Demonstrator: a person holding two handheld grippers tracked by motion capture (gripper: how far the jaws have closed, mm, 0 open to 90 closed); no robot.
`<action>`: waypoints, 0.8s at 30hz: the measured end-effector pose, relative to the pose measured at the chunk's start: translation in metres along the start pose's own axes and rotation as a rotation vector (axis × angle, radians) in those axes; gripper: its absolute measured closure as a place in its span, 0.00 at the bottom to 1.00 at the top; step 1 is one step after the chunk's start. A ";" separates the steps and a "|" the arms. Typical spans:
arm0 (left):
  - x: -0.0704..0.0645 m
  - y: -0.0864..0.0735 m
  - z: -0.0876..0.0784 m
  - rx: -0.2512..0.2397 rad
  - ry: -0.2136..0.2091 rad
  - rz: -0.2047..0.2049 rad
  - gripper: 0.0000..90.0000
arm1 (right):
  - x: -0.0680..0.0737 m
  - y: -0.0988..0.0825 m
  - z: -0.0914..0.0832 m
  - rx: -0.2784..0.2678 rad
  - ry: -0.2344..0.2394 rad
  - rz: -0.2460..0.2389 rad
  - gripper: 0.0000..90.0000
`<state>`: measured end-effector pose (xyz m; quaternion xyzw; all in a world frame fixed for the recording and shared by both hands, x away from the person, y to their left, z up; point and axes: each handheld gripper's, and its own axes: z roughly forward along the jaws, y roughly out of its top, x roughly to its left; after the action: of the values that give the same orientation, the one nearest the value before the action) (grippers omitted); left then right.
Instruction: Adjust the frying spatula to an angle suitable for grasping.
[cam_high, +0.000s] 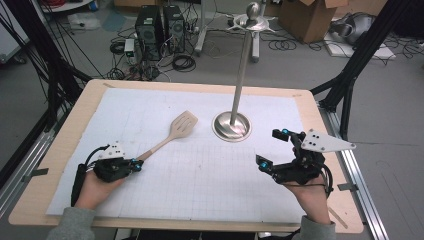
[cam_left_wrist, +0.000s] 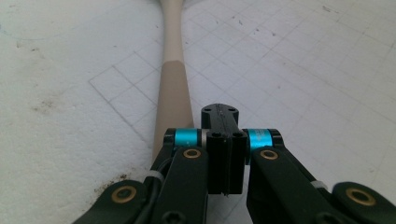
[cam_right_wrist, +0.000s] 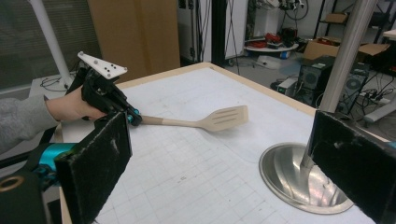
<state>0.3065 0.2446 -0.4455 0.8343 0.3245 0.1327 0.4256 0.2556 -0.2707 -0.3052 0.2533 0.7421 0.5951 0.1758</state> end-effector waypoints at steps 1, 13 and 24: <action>0.000 0.000 0.000 0.004 0.000 0.000 1.00 | 0.000 0.000 0.000 0.000 -0.001 -0.001 0.06; -0.001 0.001 0.001 0.047 0.024 0.009 1.00 | 0.000 0.000 0.001 0.004 0.002 0.001 0.06; 0.009 -0.004 -0.006 0.033 0.044 -0.028 1.00 | -0.001 -0.002 0.002 0.015 0.003 0.001 0.06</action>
<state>0.3084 0.2555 -0.4454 0.8336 0.3473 0.1395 0.4062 0.2569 -0.2703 -0.3080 0.2541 0.7469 0.5898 0.1724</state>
